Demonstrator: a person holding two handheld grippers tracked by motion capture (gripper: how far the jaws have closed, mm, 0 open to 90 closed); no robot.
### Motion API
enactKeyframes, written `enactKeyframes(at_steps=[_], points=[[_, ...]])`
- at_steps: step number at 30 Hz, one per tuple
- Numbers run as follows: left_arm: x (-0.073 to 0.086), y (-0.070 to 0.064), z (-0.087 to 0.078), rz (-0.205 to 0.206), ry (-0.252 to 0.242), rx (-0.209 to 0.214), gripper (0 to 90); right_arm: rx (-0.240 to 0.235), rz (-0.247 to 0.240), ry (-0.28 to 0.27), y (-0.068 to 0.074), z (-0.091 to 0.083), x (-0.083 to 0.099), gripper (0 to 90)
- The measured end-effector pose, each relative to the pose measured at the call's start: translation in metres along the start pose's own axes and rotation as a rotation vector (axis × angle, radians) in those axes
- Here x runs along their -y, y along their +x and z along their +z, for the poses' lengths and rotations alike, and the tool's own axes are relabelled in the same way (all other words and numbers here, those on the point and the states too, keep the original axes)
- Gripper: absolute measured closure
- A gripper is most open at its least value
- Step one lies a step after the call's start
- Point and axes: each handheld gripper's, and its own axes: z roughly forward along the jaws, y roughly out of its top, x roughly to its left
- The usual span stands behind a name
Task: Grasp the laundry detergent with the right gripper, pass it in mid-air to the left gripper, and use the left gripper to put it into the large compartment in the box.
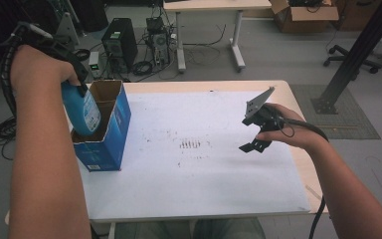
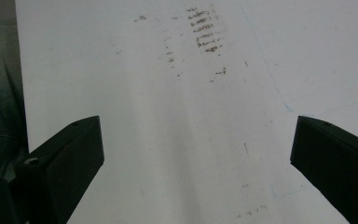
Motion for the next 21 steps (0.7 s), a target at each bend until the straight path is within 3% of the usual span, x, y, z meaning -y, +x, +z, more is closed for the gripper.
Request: enactKeyframes(at_steps=[13,21], points=[[-0.003,-0.005,0.026,0.027,0.015,0.002,38.1,-0.015,-0.021,0.081,0.003,-0.019,-0.008,2.8],[-0.007,-0.005,0.046,0.033,0.035,-0.003,38.1,-0.023,-0.015,0.104,0.004,-0.02,-0.009,2.8]])
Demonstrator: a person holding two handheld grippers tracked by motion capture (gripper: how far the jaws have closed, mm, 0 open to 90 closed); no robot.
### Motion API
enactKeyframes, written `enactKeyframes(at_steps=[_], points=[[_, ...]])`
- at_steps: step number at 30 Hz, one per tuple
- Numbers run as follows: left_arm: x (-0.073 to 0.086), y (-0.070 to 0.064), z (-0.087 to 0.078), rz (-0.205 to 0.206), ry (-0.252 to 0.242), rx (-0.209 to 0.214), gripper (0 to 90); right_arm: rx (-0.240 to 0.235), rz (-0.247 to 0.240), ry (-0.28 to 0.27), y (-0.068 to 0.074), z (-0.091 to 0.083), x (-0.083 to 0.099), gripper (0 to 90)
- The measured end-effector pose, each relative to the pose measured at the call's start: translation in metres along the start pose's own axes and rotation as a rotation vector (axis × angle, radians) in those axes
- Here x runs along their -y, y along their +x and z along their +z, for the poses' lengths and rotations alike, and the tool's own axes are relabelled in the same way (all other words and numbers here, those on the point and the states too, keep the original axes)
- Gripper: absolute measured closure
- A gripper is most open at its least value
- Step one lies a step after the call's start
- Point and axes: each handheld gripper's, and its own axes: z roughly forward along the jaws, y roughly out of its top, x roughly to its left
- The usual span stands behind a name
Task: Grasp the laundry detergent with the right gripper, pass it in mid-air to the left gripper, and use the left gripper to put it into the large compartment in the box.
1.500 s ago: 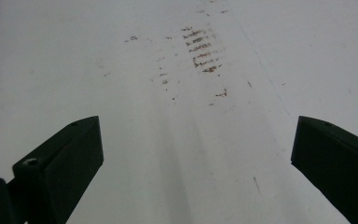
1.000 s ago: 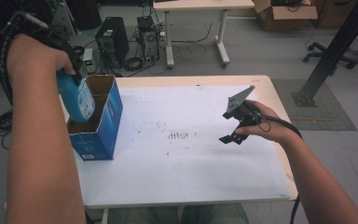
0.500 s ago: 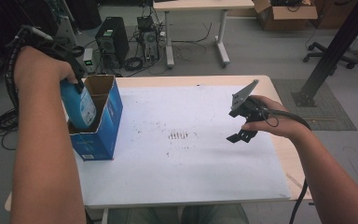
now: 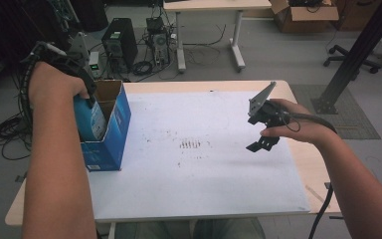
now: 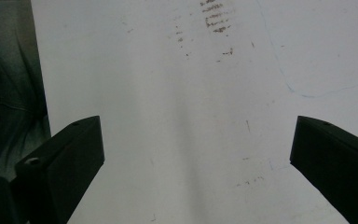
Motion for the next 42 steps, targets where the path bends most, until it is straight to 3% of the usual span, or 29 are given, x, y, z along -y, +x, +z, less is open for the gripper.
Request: enactKeyframes(at_steps=[22,42], points=[[-0.007,-0.001,0.058,0.006,0.047,0.019,38.1,-0.006,-0.008,0.008,-0.001,0.003,-0.001,3.1],[-0.006,0.001,0.09,0.015,0.07,0.035,38.0,-0.015,-0.011,0.006,0.0,0.007,-0.003,3.2]])
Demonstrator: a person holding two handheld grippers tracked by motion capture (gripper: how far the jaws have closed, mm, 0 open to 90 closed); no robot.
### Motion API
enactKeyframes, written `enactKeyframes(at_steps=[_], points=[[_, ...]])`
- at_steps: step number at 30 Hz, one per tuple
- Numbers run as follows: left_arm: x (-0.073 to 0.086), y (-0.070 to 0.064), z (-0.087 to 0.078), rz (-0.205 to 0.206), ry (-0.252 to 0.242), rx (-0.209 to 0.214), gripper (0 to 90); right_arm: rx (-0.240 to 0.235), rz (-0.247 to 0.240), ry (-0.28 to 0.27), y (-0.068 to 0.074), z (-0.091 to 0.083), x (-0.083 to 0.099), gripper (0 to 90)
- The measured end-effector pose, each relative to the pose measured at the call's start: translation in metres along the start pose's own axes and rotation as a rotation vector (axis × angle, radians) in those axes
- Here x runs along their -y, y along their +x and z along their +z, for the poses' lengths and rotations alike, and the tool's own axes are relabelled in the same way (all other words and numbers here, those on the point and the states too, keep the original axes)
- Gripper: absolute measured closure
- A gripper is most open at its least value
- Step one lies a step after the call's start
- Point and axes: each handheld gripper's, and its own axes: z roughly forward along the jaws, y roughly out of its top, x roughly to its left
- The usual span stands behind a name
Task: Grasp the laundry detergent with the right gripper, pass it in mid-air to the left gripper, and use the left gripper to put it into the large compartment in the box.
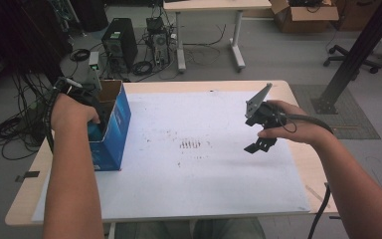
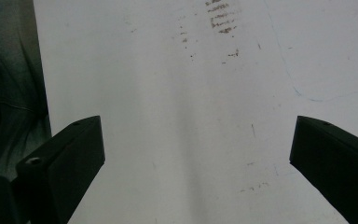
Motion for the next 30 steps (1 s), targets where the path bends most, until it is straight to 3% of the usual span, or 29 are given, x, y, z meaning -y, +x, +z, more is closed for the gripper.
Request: enactKeyframes(at_steps=[30], points=[[-0.0003,-0.001,0.0096,0.016,-0.005,-0.005,37.6,-0.005,0.004,-0.005,0.0003,0.0019,0.0021,3.1]])
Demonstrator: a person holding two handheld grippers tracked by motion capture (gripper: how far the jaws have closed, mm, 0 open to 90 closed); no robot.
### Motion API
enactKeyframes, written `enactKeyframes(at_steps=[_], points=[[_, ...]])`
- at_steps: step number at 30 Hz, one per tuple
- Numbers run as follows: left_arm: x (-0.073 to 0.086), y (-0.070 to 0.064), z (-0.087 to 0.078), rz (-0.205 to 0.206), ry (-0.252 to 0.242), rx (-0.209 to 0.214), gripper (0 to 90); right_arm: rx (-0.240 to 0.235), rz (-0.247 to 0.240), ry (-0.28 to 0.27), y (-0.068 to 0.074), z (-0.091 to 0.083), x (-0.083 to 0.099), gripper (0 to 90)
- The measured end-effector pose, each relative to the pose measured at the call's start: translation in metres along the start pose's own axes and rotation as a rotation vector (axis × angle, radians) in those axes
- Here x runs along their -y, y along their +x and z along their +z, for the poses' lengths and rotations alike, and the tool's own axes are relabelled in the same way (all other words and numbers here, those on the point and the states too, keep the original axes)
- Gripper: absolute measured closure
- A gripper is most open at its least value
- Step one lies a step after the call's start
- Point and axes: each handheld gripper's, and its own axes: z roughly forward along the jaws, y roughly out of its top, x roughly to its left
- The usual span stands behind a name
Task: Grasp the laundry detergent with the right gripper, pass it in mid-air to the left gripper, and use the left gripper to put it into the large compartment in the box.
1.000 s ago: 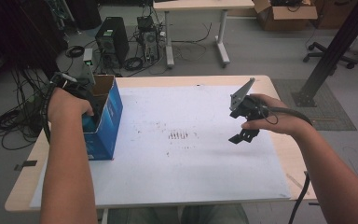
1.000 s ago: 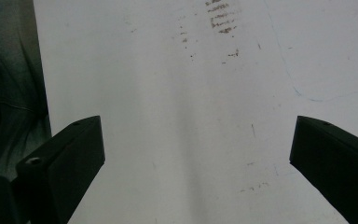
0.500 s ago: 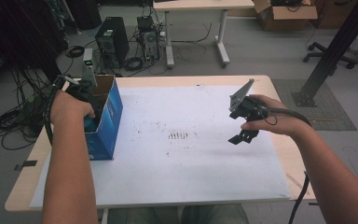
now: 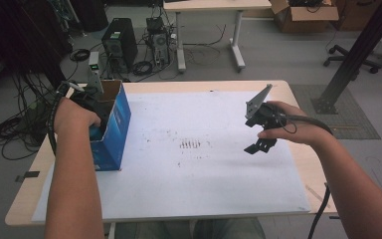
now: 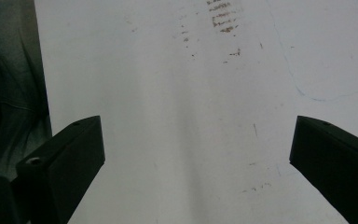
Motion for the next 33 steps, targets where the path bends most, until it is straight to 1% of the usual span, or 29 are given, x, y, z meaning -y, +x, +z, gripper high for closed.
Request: enactKeyframes(at_steps=[4,13,17,28,33], points=[[0.0,-0.002,0.0,0.013,0.008,-0.004,37.3,0.0,-0.001,0.0,0.0,0.0,0.0,3.2],[0.0,-0.001,0.001,0.002,0.005,0.002,32.1,0.002,0.001,0.001,0.0,0.001,0.001,3.1],[0.001,-0.001,0.0,0.002,-0.004,0.009,31.4,0.001,-0.001,0.001,0.0,0.001,0.001,3.1],[0.004,-0.002,-0.014,0.002,-0.025,0.013,29.4,-0.001,-0.009,-0.006,0.001,0.002,-0.001,3.1],[0.007,-0.002,-0.02,0.001,-0.031,0.011,26.1,0.001,-0.012,-0.007,0.002,0.001,-0.002,3.2]])
